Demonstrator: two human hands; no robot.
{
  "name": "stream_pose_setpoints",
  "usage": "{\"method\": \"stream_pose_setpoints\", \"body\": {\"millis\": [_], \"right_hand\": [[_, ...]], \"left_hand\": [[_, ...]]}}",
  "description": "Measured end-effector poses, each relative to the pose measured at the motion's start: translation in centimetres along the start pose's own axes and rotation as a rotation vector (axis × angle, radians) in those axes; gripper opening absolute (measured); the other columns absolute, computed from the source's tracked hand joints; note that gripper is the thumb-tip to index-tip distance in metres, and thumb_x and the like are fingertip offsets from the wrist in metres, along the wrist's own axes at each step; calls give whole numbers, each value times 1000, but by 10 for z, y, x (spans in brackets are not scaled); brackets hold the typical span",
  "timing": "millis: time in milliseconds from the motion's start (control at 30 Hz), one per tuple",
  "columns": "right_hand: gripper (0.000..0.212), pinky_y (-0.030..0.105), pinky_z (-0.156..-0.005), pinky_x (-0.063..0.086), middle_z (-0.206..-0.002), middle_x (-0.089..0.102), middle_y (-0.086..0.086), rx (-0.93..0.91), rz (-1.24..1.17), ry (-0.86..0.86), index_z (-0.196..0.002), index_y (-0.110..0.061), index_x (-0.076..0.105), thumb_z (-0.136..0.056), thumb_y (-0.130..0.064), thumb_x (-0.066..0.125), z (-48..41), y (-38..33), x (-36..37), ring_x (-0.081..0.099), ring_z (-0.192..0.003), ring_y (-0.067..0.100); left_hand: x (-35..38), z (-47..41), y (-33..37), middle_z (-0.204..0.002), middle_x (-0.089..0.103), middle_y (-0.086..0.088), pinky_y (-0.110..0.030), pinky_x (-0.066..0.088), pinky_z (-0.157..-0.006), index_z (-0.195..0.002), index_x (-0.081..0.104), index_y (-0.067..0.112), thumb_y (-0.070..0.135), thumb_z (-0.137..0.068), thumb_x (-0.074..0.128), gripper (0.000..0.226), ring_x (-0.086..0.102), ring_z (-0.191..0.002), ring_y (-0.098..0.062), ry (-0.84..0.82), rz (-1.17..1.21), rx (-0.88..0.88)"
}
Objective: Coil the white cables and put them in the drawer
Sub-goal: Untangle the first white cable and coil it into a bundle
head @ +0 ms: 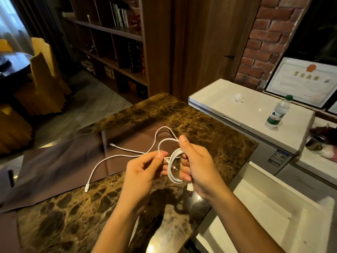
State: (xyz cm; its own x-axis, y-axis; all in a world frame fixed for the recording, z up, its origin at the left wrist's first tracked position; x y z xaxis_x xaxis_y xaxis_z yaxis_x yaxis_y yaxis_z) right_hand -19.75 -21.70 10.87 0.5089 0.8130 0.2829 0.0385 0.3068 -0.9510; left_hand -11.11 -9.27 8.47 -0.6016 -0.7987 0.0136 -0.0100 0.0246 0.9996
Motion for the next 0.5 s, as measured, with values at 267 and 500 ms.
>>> {"method": "stream_pose_setpoints", "body": {"millis": [267,500], "right_hand": [[43,24,-37,23,-56,37,0,-19,85,18,-69,-16,46,-103,-42,46,-2,6,-2,32,-40,9],[47,28,-50,50,-60,62,-1,-111,172,139,-67,-18,65,-104,-39,46,-9,8,1,58,-54,11]], "left_hand": [[9,4,0,-103,78,-15,-25,54,-75,-106,78,8,16,-98,57,24,72,-92,-22,-155,169,-140],[16,16,2,-71,63,7,-23,43,-57,-98,73,13,49,-97,49,43,52,-60,-10,-255,77,-168]]}}
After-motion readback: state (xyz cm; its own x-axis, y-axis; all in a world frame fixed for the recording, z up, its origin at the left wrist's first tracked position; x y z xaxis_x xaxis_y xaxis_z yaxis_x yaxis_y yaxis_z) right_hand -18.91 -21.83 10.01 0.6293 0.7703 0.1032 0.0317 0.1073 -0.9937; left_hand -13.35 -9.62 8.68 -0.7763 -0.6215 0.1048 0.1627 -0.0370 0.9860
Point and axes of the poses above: each hand's wrist, its own z-axis away from the middle knuckle, its own x-axis out of the palm, y = z × x, the point moved 1 cm from there along -z, towards the middle knuckle
